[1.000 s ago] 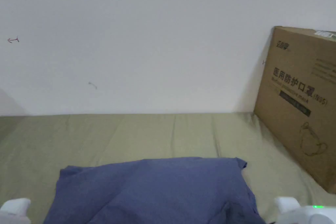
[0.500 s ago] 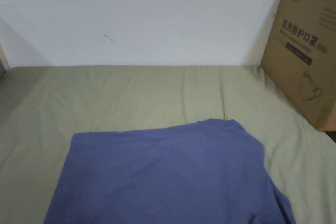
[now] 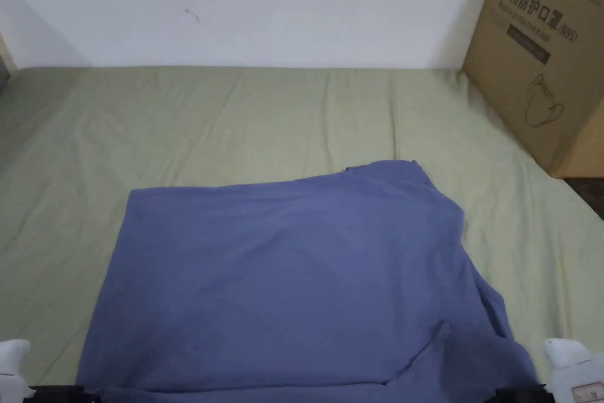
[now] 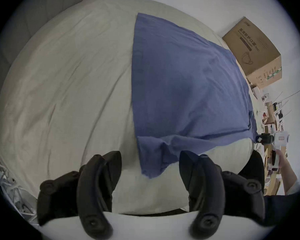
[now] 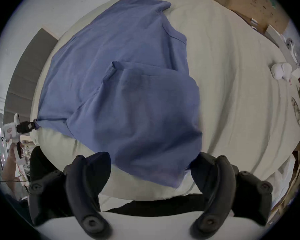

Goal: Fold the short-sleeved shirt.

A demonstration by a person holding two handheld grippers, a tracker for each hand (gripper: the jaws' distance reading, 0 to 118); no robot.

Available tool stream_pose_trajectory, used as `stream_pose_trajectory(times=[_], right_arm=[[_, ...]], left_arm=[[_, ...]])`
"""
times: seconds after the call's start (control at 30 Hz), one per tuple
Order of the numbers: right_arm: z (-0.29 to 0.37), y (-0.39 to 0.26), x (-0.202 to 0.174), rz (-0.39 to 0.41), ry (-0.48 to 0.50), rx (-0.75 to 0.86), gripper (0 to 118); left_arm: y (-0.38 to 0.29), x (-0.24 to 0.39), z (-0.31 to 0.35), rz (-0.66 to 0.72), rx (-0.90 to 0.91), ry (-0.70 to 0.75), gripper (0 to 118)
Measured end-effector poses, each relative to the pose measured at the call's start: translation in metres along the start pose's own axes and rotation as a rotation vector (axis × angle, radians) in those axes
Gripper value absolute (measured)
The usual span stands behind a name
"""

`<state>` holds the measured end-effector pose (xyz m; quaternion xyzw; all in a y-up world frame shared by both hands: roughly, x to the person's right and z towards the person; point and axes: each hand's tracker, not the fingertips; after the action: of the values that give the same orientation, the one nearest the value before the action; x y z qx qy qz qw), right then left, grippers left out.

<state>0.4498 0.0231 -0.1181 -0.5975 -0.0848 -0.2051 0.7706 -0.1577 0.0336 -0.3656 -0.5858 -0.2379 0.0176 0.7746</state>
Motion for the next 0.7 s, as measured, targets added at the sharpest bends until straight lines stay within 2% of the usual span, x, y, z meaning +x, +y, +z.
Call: stream_pose_trajectory(times=[0.07, 0.2, 0.3, 0.4, 0.43, 0.47, 0.5, 0.53, 0.57, 0.6, 0.7], right_arm=[[0.013, 0.000, -0.009, 0.023, -0.005, 0.040, 97], [0.050, 0.004, -0.050, 0.205, -0.127, 0.223, 97], [0.071, 0.008, -0.091, 0.294, -0.160, 0.385, 97], [0.076, 0.013, -0.133, 0.321, -0.144, 0.484, 94], [0.074, 0.015, -0.144, 0.326, -0.121, 0.475, 85], [0.072, 0.017, -0.154, 0.330, -0.109, 0.478, 57], [0.070, 0.017, -0.164, 0.336, -0.104, 0.500, 23], [0.065, 0.020, -0.172, 0.346, -0.122, 0.542, 1], [0.061, 0.021, -0.179, 0.349, -0.150, 0.573, 1], [0.057, 0.021, -0.184, 0.343, -0.182, 0.616, 0], [0.050, 0.029, -0.191, 0.322, -0.160, 0.613, 0]], left_arm=[[-0.001, 0.001, 0.014, 0.010, 0.026, -0.001, 79], [-0.001, 0.016, 0.056, 0.020, 0.219, 0.008, 82], [-0.001, 0.047, 0.080, -0.068, 0.412, 0.141, 83], [0.001, 0.082, 0.082, -0.106, 0.476, 0.236, 81], [0.001, 0.092, 0.080, -0.104, 0.473, 0.233, 76], [0.002, 0.099, 0.078, -0.104, 0.467, 0.216, 56], [0.002, 0.107, 0.074, -0.120, 0.473, 0.207, 33], [0.002, 0.116, 0.070, -0.144, 0.477, 0.201, 8], [0.001, 0.124, 0.067, -0.164, 0.484, 0.209, 2], [0.000, 0.130, 0.061, -0.196, 0.499, 0.259, 1], [0.000, 0.138, 0.052, -0.210, 0.504, 0.220, 0]])
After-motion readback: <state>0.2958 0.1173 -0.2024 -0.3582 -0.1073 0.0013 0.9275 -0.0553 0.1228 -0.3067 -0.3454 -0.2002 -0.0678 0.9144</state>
